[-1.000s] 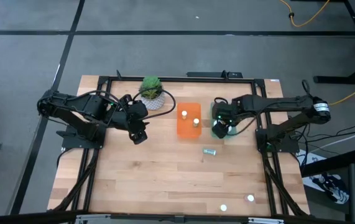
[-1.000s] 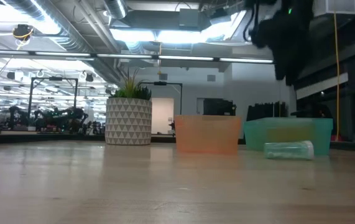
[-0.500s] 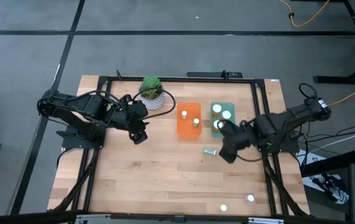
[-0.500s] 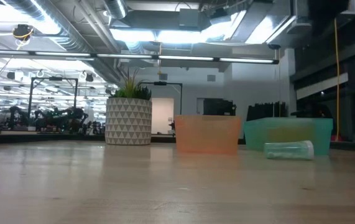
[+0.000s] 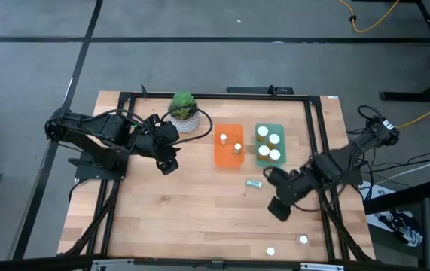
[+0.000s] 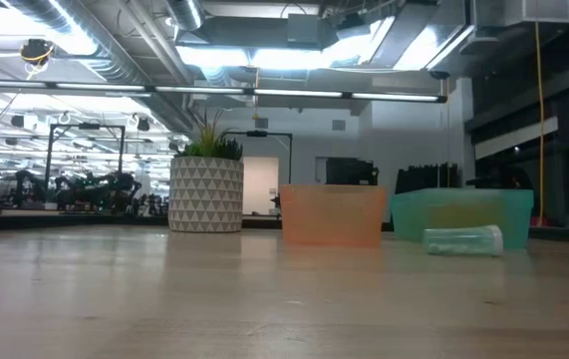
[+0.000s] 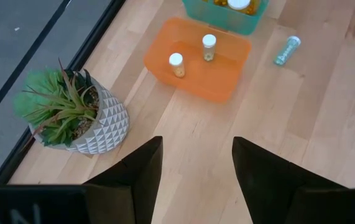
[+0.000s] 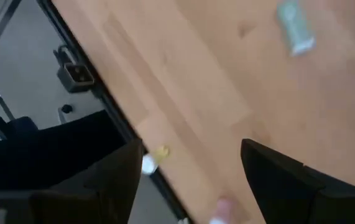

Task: Pick and place medicine bottles into bin by pill shape (circle, oval)
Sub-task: Put the small pink bottle into the orange bin

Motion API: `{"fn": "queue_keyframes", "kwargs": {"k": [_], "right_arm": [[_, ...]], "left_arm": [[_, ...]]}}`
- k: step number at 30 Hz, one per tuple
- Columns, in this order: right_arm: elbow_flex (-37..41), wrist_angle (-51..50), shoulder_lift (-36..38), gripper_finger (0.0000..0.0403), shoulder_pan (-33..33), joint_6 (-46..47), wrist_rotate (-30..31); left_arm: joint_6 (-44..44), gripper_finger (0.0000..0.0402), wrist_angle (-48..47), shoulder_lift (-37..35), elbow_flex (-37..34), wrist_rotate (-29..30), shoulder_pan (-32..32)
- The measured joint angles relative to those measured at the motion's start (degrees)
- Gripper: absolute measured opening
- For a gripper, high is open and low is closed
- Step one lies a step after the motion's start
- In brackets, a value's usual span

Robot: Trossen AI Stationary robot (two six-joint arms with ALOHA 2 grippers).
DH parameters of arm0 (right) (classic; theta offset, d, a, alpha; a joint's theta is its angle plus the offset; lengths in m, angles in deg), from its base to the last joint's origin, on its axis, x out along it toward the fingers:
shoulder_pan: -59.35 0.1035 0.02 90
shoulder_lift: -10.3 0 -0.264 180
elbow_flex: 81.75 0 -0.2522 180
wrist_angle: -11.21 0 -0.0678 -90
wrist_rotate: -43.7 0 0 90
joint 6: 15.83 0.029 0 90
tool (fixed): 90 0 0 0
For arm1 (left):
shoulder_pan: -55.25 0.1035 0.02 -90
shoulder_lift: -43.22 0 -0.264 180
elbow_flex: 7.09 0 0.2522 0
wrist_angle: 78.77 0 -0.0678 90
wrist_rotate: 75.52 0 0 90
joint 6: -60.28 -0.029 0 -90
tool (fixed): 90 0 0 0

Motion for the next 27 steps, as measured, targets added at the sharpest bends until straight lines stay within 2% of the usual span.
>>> {"fn": "queue_keyframes", "kwargs": {"k": [14,19,27], "right_arm": [[0.0,1.1,-10.0,0.0273,20.7,36.0,0.5],[0.0,0.3,-13.9,0.0273,23.9,46.0,-0.3],[0.0,-4.2,-19.1,0.0273,26.9,54.3,-3.1]], "left_arm": [[-0.1,0.0187,0.0,0.0,0.0,0.0,0.0],[-0.1,0.0187,0.0,0.0,0.0,0.0,0.0],[-0.1,0.0187,0.1,0.0,0.0,0.0,0.0]]}}
